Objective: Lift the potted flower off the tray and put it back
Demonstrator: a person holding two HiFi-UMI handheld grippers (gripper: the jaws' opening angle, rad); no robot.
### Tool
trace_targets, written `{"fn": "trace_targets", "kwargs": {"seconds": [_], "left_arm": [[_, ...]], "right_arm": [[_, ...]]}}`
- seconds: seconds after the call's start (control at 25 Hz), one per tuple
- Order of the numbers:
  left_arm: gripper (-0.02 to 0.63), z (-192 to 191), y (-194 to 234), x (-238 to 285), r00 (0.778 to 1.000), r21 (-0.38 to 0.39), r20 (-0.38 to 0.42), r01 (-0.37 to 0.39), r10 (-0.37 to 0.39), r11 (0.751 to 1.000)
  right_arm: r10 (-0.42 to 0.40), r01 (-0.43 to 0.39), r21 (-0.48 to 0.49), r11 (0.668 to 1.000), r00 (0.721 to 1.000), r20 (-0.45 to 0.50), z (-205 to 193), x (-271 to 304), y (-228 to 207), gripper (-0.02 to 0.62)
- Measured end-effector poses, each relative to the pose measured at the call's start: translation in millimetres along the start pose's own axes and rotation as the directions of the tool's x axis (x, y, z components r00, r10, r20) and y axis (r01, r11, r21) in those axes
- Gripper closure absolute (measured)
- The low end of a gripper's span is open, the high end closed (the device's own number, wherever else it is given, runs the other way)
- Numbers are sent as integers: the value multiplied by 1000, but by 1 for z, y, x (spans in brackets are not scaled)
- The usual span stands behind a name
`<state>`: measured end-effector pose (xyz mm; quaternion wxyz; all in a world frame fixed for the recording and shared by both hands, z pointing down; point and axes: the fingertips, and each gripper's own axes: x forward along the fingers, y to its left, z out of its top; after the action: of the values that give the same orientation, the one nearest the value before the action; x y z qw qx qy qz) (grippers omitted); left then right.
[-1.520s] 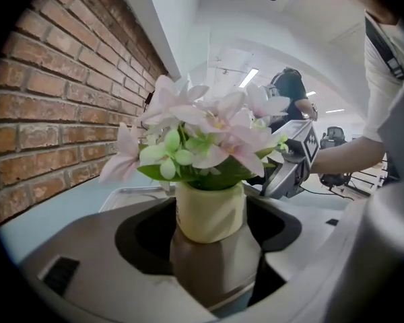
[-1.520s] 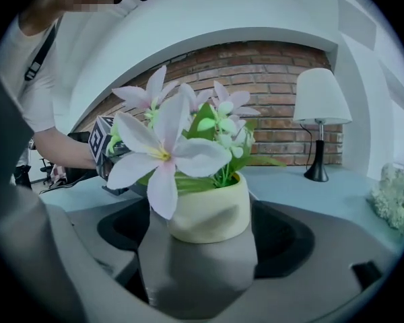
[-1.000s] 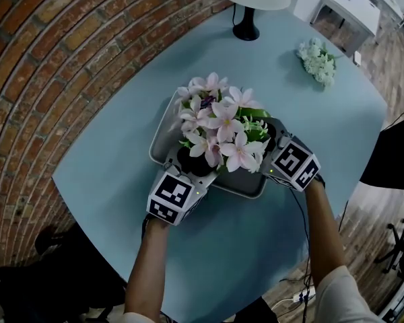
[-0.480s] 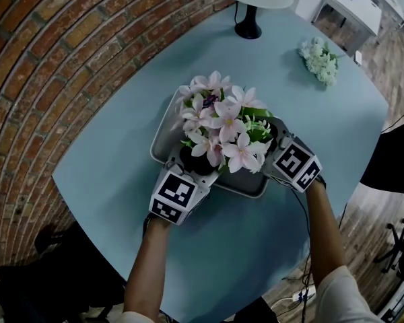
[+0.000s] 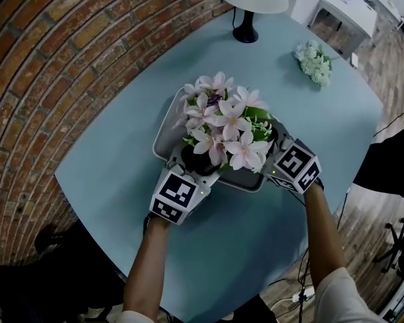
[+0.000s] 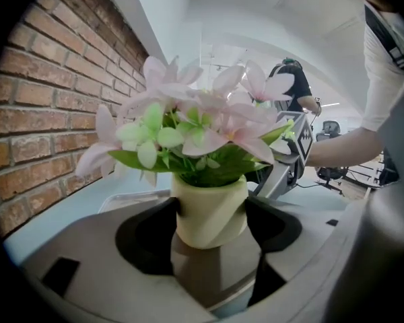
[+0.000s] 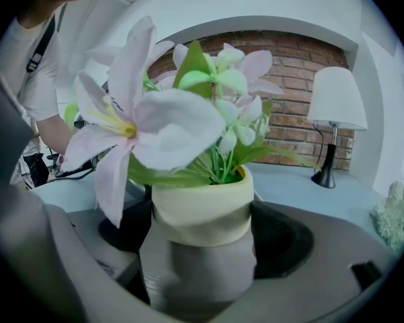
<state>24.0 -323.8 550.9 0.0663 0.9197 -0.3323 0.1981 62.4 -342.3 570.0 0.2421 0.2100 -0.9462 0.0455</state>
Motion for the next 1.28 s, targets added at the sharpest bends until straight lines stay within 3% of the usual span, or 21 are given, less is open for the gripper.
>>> {"fn": "trace_targets", "kwargs": {"seconds": [0.68, 1.28], "left_arm": [[252, 44, -33, -65, 999, 30, 37, -8, 7, 1000], [264, 57, -94, -167, 998, 41, 70, -4, 1, 999]], "right_arm": [[-69, 70, -52, 996, 997, 13, 55, -44, 50, 121], [-113, 115, -39, 993, 992, 51, 94, -87, 155, 124]]}}
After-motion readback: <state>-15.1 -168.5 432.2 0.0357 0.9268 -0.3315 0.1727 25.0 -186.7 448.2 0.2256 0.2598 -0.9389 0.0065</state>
